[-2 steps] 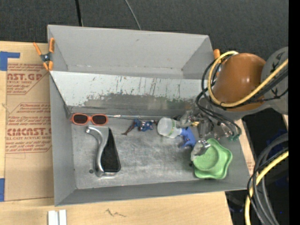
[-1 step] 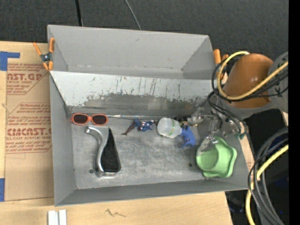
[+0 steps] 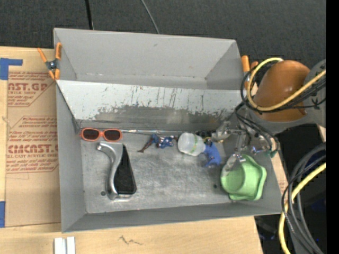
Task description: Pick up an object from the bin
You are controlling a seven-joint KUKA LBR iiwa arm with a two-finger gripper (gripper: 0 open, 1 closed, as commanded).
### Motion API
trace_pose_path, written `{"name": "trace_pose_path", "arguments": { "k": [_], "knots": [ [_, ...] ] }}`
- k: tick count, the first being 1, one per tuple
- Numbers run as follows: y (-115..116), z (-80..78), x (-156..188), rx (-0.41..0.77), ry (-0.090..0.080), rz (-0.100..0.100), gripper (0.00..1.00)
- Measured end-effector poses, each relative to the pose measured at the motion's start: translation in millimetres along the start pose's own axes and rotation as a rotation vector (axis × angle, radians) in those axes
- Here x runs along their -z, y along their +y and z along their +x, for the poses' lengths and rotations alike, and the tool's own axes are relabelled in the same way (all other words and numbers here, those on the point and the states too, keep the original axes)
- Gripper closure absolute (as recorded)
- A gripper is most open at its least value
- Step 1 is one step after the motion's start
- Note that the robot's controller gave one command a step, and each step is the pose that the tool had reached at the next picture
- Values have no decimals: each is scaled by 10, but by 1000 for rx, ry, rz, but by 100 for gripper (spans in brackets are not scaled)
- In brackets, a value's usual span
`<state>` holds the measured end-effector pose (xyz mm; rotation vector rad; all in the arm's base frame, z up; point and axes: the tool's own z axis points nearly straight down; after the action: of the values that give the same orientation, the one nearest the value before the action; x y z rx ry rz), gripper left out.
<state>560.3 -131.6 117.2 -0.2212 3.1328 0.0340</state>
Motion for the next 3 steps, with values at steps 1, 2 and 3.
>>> {"name": "trace_pose_path", "arguments": {
  "k": [1, 2, 3],
  "knots": [
    [53, -12, -77, -9, -6, 1, 0],
    [81, -17, -87, -6, -7, 0, 0],
    [91, -11, -192, -83, -17, -6, 0]
  ]
}}
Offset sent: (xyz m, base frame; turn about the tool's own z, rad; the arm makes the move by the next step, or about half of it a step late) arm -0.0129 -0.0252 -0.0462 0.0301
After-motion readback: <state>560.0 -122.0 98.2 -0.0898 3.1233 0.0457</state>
